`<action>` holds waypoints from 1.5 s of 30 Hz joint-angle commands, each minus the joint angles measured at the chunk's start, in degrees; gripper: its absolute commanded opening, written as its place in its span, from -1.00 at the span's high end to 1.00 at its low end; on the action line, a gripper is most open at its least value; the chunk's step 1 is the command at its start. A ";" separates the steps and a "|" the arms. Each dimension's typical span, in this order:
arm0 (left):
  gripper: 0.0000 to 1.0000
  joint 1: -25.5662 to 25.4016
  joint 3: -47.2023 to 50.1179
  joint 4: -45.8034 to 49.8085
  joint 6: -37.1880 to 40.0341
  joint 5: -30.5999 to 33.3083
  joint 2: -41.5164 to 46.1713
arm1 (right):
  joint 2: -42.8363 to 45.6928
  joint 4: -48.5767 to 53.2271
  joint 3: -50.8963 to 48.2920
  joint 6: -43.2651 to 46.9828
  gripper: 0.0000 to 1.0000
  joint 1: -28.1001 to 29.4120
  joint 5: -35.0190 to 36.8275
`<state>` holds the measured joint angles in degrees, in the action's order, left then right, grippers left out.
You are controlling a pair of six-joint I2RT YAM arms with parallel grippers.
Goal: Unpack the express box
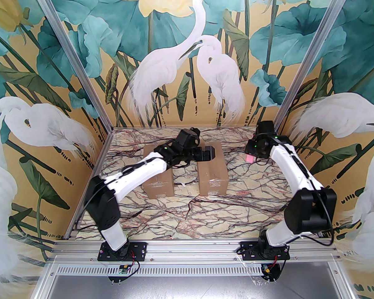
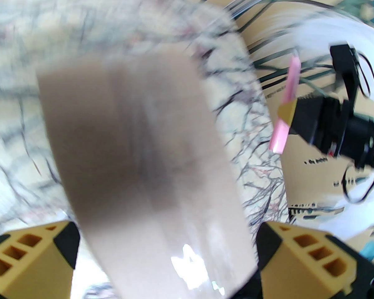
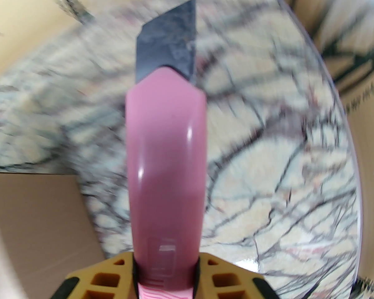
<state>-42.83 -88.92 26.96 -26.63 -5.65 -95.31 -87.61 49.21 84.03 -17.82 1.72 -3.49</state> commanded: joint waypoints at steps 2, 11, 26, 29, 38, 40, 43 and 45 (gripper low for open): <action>-0.99 0.21 -1.50 -2.07 13.76 0.83 4.68 | 3.29 2.31 4.15 6.65 0.38 4.40 -8.66; -0.94 4.97 -4.98 -1.04 17.08 -13.90 4.73 | 5.96 -1.28 4.46 10.66 0.38 18.60 -8.70; -0.87 7.20 1.44 -7.40 10.49 -22.91 6.25 | 6.68 -9.20 -0.02 14.13 0.36 29.73 -9.21; -0.78 7.20 2.30 -8.37 9.43 -22.75 6.07 | 5.90 -8.73 0.43 14.60 0.36 30.09 -9.38; -0.33 7.62 3.39 -11.47 5.86 -24.47 4.94 | 5.85 -9.71 0.51 16.71 0.36 30.36 -13.31; -0.23 7.68 3.82 -11.96 5.51 -24.58 4.96 | 5.87 -9.92 0.45 17.04 0.36 30.40 -13.49; -0.14 7.75 4.58 -12.40 5.00 -24.41 5.00 | 5.77 -10.01 0.39 17.53 0.36 30.36 -14.49; -0.09 7.76 5.01 -12.88 4.66 -24.10 5.09 | 5.70 -10.03 0.52 17.69 0.36 30.37 -15.86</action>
<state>-35.35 -85.06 15.86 -21.08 -28.69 -90.00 -82.06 40.91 83.59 -1.34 31.83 -16.67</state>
